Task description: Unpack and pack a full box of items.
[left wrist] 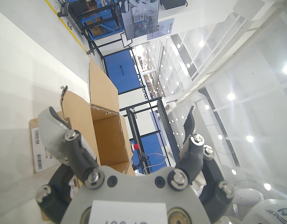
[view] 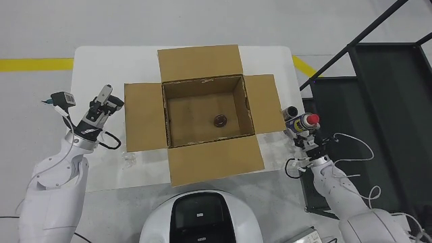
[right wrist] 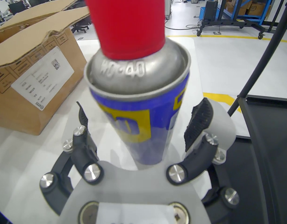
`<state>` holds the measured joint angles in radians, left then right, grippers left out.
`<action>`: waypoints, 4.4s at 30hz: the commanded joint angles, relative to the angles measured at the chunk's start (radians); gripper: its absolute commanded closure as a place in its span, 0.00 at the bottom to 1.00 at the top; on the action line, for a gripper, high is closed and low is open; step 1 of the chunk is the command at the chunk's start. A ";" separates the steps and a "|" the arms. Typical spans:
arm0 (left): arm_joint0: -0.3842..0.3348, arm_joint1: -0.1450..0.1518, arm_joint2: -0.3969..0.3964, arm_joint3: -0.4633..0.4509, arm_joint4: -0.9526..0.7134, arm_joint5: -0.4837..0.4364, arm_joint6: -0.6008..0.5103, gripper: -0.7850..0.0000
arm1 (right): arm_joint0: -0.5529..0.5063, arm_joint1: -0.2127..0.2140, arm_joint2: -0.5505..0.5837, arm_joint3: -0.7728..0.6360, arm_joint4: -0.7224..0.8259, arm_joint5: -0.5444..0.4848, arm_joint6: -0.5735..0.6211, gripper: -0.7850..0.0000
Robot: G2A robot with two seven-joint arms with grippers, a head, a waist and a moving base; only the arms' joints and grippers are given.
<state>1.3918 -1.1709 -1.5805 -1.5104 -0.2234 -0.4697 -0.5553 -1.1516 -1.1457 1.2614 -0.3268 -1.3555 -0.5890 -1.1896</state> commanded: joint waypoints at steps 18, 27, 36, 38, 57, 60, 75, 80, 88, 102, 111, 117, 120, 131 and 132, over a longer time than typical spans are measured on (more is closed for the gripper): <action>0.000 0.000 0.000 0.000 0.000 0.000 0.000 0.00 | -0.365 0.155 0.265 -0.730 -0.086 0.081 0.028 0.00; 0.000 0.000 0.000 0.000 0.000 0.000 0.000 0.00 | -0.491 0.194 0.386 -1.273 -0.204 -0.040 0.529 0.00; 0.000 0.000 0.000 0.000 0.000 0.000 0.000 0.00 | -0.315 0.187 0.235 -1.329 -0.111 -0.272 0.888 0.00; 0.000 0.000 0.000 0.000 0.000 0.000 0.000 0.00 | -0.273 0.181 0.197 -1.312 -0.070 -0.275 0.943 0.00; 0.000 0.000 0.000 0.000 0.000 0.000 0.000 0.00 | -0.241 0.175 0.166 -1.298 -0.030 -0.275 0.973 0.00; 0.000 0.000 0.000 0.000 0.000 0.000 0.000 0.00 | -0.241 0.175 0.166 -1.298 -0.030 -0.275 0.973 0.00; 0.000 0.000 0.000 0.000 0.000 0.000 0.000 0.00 | 0.078 0.116 -0.153 -1.284 0.024 -0.266 1.349 0.00; 0.000 0.000 0.000 0.000 0.000 0.000 0.000 0.00 | 0.200 0.076 -0.279 -1.181 0.075 -0.224 1.429 0.00; 0.000 0.000 0.000 0.000 0.000 0.000 0.000 0.00 | 0.247 0.056 -0.330 -1.116 0.087 -0.210 1.437 0.00; 0.000 0.000 0.000 0.000 0.000 0.000 0.000 0.00 | 0.247 0.056 -0.330 -1.116 0.087 -0.210 1.437 0.00; 0.000 0.000 0.000 0.000 0.000 0.000 0.000 0.00 | 0.247 0.056 -0.330 -1.116 0.087 -0.210 1.437 0.00; 0.000 0.000 0.000 0.000 0.000 0.000 0.000 0.00 | 0.247 0.056 -0.330 -1.116 0.087 -0.210 1.437 0.00; 0.000 0.000 0.000 0.000 0.000 0.000 0.000 0.00 | 0.247 0.056 -0.330 -1.116 0.087 -0.210 1.437 0.00; 0.000 0.000 0.000 0.000 0.000 0.000 0.000 0.00 | 0.247 0.056 -0.330 -1.116 0.087 -0.210 1.437 0.00; 0.000 0.000 0.000 0.000 0.000 0.000 0.000 0.00 | 0.247 0.056 -0.330 -1.116 0.087 -0.210 1.437 0.00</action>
<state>1.3918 -1.1709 -1.5805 -1.5104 -0.2234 -0.4697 -0.5553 -0.9050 -1.0893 0.9315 -1.4430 -1.2689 -0.7986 0.2477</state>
